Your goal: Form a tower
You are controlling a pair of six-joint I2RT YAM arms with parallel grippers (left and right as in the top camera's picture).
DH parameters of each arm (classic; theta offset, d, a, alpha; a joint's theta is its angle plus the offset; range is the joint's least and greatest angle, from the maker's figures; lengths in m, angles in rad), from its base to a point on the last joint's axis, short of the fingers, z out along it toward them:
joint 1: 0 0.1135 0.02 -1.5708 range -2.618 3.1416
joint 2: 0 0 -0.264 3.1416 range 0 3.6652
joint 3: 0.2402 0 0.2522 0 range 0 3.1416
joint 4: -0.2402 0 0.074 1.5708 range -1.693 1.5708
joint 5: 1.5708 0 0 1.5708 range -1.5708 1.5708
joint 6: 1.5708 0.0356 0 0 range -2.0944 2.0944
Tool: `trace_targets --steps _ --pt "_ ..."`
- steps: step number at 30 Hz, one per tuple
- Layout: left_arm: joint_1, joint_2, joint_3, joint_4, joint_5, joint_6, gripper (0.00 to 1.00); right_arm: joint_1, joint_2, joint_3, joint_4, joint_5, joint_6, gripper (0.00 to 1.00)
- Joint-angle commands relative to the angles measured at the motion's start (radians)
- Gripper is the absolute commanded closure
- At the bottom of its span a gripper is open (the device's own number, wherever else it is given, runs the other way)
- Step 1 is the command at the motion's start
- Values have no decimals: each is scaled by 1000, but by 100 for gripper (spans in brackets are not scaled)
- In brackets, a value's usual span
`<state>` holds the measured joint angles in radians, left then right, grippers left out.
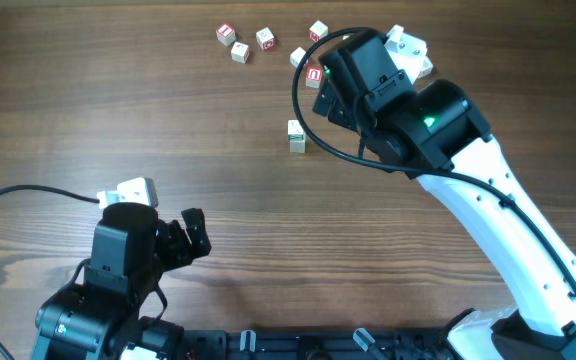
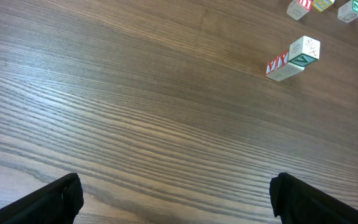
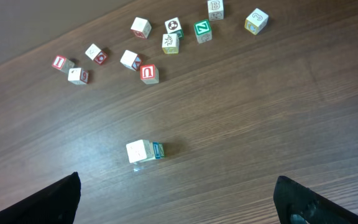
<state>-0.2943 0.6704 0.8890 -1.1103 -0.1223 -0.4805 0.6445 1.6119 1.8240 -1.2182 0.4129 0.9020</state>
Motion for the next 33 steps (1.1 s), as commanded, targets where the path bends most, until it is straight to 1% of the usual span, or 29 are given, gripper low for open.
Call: trace_targets --steps 1,33 --pt "3 -2 -2 2 -9 1 0 -4 8 13 3 29 25 0" --pt "3 -2 -2 2 -9 1 0 -3 23 13 5 35 26 0"
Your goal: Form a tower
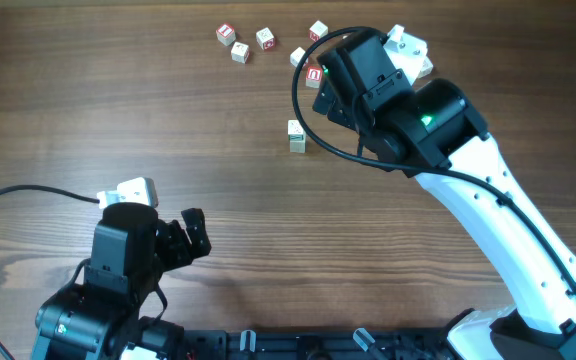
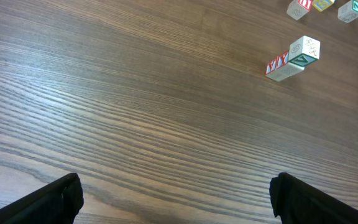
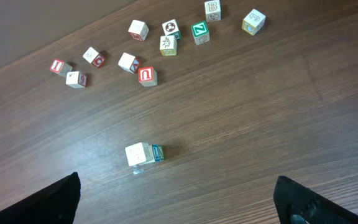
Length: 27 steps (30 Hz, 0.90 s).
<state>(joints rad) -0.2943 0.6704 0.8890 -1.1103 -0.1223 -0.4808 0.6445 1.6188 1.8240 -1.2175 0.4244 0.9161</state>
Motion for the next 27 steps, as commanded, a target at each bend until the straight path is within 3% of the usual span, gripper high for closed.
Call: trace_targets --steps 1,15,27 --pt "3 -2 -2 2 -9 2 0 -3 16 13 5 24 11 0" --pt "3 -2 -2 2 -9 2 0 -3 16 13 -7 24 11 0" --pt "3 -2 -2 2 -9 2 0 -3 16 13 -122 32 82 0"
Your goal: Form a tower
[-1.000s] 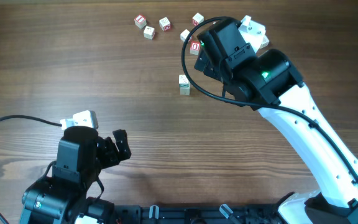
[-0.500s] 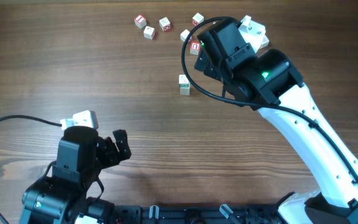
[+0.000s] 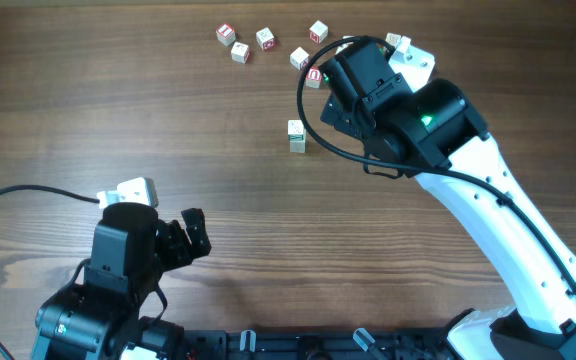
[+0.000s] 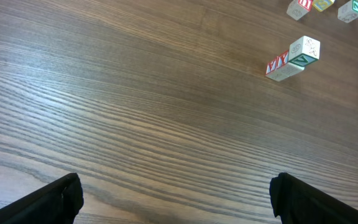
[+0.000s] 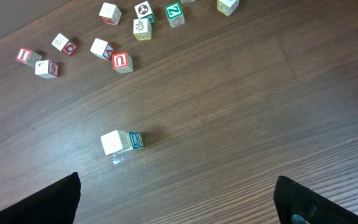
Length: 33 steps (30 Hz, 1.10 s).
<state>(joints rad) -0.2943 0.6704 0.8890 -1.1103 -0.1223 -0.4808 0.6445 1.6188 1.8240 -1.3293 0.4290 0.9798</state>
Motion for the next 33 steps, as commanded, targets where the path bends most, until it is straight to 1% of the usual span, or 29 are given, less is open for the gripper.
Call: trace_targets --steps 1,7,9,13,17,21,33 --pt "3 -2 -2 2 -9 2 0 -3 16 13 -17 28 19 0" --pt "3 -2 -2 2 -9 2 0 -3 11 13 -55 36 24 0" --pt "3 -2 -2 2 -9 2 0 -3 -10 13 -101 77 76 0" --pt "3 -2 -2 2 -9 2 0 -2 -58 13 -116 89 78 0" --pt "3 -2 -2 2 -9 2 0 -2 -58 13 -131 89 78 0" --pt "3 -2 -2 2 -9 2 0 -2 -66 13 -188 104 99 0" --pt "3 -2 -2 2 -9 2 0 14 -241 13 -262 126 127 0"
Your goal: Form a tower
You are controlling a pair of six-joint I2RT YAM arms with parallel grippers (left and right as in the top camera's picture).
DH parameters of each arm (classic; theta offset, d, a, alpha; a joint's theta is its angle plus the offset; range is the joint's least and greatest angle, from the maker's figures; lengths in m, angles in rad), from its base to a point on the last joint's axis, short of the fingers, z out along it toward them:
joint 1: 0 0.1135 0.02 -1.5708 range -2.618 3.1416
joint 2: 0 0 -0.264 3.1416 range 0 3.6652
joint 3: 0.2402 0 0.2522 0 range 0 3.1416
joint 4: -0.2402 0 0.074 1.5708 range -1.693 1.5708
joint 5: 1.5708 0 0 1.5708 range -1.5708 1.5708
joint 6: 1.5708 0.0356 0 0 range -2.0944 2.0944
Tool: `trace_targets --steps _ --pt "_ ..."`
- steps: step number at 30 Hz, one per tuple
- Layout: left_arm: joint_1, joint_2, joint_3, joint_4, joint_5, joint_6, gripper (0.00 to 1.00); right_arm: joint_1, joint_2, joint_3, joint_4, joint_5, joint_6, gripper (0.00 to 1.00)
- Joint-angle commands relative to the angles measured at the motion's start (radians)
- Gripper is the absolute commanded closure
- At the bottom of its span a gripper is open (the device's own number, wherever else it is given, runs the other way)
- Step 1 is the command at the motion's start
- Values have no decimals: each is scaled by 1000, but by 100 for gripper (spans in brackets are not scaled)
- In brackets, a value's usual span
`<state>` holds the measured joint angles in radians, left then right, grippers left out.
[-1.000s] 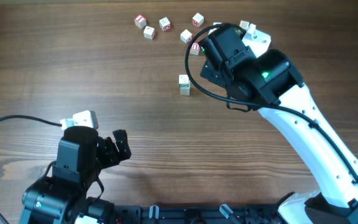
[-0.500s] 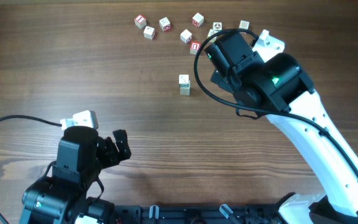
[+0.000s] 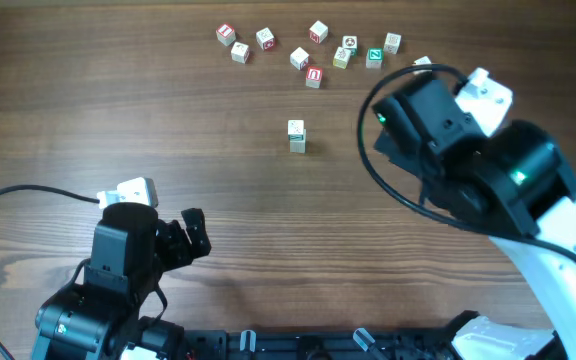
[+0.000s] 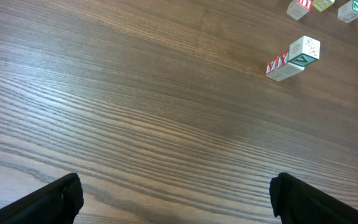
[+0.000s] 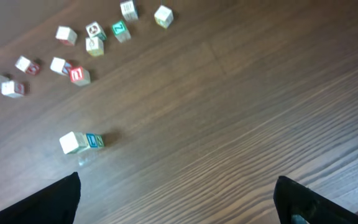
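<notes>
A short stack of two lettered blocks (image 3: 296,136) stands in the middle of the back half of the table; it also shows as the stack (image 4: 294,59) and the stack (image 5: 79,142). Loose lettered blocks (image 3: 314,74) lie scattered behind it, also seen as loose blocks (image 5: 79,76). My right gripper (image 5: 176,202) is open and empty, high over bare wood to the right of the stack. My left gripper (image 4: 176,199) is open and empty, low at the near left, far from every block.
The wooden table (image 3: 118,110) has bare wood on the left and in the middle. The right arm's body (image 3: 488,170) hangs over the right side. A black cable (image 3: 8,195) runs off the left edge by the left arm (image 3: 128,260).
The right arm has moved from beside the loose blocks at the back to the right and nearer, so the blocks look smaller in its wrist view. The left arm has not moved.
The right gripper stood open above the back of the table beside the loose blocks, the two-block stack under it, and shifted only slightly over the first two moments. Now it sits further right and nearer, still empty. The stack, loose blocks and left arm stayed put.
</notes>
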<state>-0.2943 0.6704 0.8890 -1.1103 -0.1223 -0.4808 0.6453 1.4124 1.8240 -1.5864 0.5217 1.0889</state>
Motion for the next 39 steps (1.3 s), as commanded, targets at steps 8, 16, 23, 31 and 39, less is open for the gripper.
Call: trace_targets --steps 8,16,23,31,39 --pt "3 -2 -2 2 -9 2 0 26 -32 -114 164 -33 0 0" --pt "3 -2 -2 2 -9 2 0 26 196 -171 535 -232 -356 0" --pt "3 -2 -2 2 -9 2 0 24 398 -171 666 -262 -458 0" --pt "3 -2 -2 2 -9 2 0 24 544 -171 805 -326 -461 9" --pt "3 -2 -2 2 -9 2 0 24 616 -171 837 -316 -460 21"
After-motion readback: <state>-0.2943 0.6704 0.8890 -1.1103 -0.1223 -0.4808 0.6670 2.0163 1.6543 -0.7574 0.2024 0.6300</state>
